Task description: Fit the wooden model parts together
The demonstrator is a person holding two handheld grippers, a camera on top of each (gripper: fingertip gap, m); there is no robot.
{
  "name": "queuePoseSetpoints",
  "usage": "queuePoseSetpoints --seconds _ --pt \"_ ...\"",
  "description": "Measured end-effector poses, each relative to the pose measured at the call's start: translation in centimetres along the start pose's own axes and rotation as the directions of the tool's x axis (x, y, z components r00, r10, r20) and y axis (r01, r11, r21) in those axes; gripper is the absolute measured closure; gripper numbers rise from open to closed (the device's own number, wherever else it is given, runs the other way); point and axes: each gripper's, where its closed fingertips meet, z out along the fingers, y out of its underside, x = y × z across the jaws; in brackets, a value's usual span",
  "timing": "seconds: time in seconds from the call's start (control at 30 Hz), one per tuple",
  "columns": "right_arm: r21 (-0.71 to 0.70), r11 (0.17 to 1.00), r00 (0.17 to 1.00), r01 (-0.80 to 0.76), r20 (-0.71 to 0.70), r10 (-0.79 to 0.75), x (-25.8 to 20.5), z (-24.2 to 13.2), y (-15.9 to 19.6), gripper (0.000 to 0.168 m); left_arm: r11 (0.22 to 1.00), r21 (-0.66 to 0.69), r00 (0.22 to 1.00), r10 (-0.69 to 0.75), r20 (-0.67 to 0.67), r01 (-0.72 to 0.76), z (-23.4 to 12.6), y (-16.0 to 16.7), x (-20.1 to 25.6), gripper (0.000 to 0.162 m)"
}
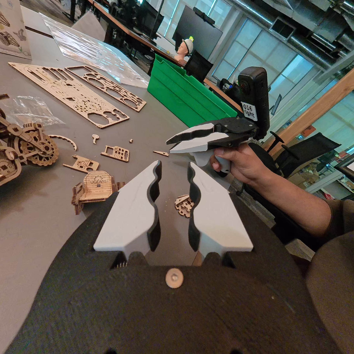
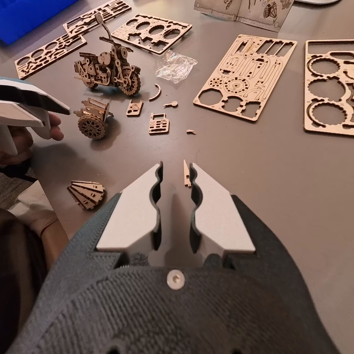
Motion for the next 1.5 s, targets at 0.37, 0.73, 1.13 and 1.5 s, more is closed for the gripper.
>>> queuePoseSetpoints --seconds 0.37,0.73,1.13,1.5 --pt "-0.001 1.000 1.000 -0.004 0.005 0.004 -0.1 0.1 0.0 0.142 1.000 -0.010 1.000 -0.009 -0.006 0.009 0.0 0.2 0.1 0.138" --pt "-0.004 0.999 0.999 0.035 -0.021 -0.035 -0.4 0.1 -0.1 0.137 0.995 -0.086 0.998 0.052 -0.031 -0.054 0.4 1.4 1.1 0.141" --pt "0.071 0.890 0.745 0.450 -0.579 -0.330 3.8 -3.5 -3.4 0.138 1.000 -0.005 0.998 -0.027 -0.055 0.026 0.2 -0.1 0.7 0.147" --pt "0.130 0.955 0.880 0.267 -0.437 -0.187 3.7 -2.2 -2.7 0.131 0.986 -0.031 0.984 -0.165 -0.069 0.163 1.3 0.1 -0.3 0.146"
